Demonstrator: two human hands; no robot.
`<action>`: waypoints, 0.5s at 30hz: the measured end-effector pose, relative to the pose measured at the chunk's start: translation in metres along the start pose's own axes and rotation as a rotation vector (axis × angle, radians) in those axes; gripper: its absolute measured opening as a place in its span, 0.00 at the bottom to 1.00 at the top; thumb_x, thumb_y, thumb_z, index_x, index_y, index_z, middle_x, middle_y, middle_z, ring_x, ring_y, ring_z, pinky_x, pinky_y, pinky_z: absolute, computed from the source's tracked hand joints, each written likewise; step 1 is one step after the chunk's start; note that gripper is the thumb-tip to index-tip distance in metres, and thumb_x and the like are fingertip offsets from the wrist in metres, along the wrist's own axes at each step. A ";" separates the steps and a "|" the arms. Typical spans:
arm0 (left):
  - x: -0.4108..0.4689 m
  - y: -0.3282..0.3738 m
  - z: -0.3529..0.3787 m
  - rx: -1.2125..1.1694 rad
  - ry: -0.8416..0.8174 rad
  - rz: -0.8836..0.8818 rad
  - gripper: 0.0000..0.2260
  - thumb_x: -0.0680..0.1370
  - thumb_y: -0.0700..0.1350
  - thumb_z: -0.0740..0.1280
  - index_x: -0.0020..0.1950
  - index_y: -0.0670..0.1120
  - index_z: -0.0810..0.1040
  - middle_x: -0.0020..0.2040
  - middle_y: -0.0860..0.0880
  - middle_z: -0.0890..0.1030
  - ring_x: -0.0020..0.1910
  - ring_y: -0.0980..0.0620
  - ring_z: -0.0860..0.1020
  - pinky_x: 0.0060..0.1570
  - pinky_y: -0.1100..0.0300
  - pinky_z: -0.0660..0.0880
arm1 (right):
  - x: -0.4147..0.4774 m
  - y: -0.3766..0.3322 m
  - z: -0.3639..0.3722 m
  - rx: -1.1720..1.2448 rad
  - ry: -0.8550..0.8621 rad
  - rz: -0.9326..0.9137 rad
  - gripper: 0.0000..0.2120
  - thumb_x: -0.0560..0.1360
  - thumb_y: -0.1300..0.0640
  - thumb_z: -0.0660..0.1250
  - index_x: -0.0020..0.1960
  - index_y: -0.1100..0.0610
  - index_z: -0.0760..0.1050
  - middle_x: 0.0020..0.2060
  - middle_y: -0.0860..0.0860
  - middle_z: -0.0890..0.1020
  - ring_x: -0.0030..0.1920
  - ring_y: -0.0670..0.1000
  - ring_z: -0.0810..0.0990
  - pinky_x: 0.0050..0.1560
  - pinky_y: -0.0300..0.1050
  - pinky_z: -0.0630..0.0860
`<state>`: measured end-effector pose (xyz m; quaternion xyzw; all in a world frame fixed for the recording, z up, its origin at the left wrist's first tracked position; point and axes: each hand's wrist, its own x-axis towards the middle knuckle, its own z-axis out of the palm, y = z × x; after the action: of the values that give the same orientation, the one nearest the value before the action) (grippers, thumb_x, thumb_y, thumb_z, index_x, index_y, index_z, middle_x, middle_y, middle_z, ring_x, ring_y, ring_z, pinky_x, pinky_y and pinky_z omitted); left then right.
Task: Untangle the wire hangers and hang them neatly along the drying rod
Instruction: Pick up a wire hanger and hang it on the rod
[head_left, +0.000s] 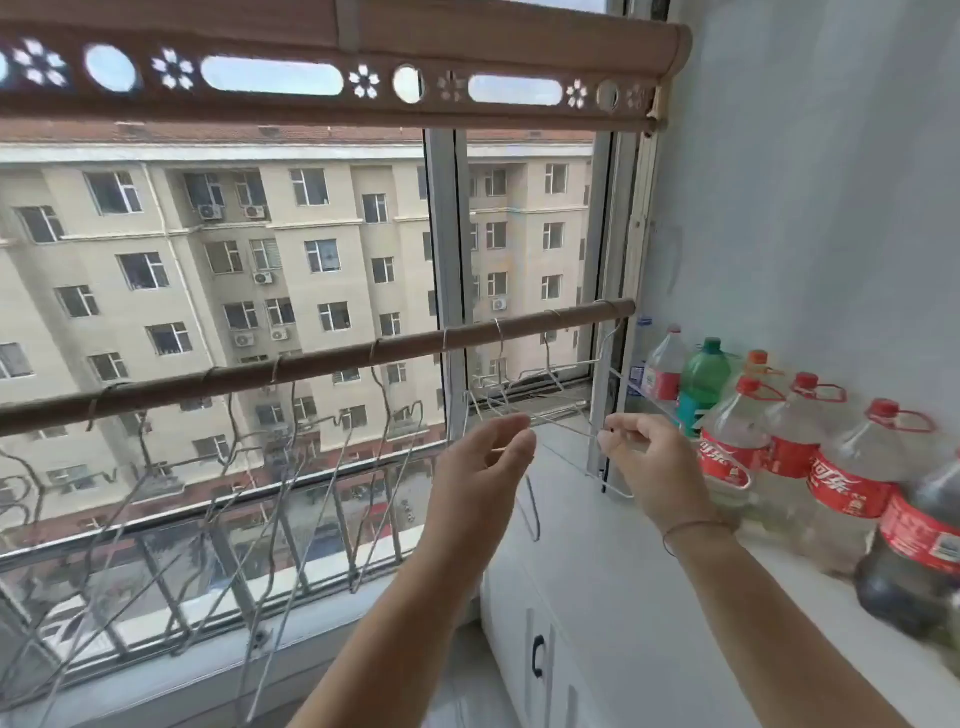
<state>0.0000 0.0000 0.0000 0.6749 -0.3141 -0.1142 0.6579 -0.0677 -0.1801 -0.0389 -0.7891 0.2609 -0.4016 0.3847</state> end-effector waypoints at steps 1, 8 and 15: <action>0.005 0.000 0.008 -0.029 0.010 -0.020 0.09 0.77 0.45 0.65 0.57 0.49 0.80 0.51 0.51 0.84 0.50 0.54 0.81 0.56 0.55 0.76 | 0.005 0.006 0.000 -0.004 -0.026 0.029 0.13 0.73 0.56 0.68 0.56 0.59 0.78 0.52 0.54 0.80 0.50 0.49 0.77 0.50 0.37 0.70; 0.042 -0.010 0.059 -0.026 0.028 -0.069 0.08 0.78 0.42 0.64 0.51 0.50 0.81 0.46 0.49 0.81 0.47 0.53 0.77 0.53 0.56 0.72 | 0.023 0.037 0.015 0.100 -0.185 0.148 0.11 0.73 0.56 0.68 0.54 0.57 0.78 0.44 0.52 0.83 0.46 0.49 0.81 0.46 0.36 0.73; 0.076 -0.016 0.076 -0.032 0.017 -0.116 0.08 0.78 0.42 0.62 0.45 0.55 0.75 0.44 0.57 0.76 0.46 0.57 0.75 0.45 0.65 0.67 | 0.042 0.038 0.040 0.297 -0.147 0.174 0.04 0.74 0.61 0.65 0.46 0.56 0.79 0.33 0.50 0.81 0.37 0.49 0.79 0.40 0.37 0.74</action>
<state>0.0202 -0.1062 -0.0043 0.6824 -0.2670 -0.1515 0.6634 -0.0155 -0.2159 -0.0674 -0.7254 0.2374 -0.3420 0.5482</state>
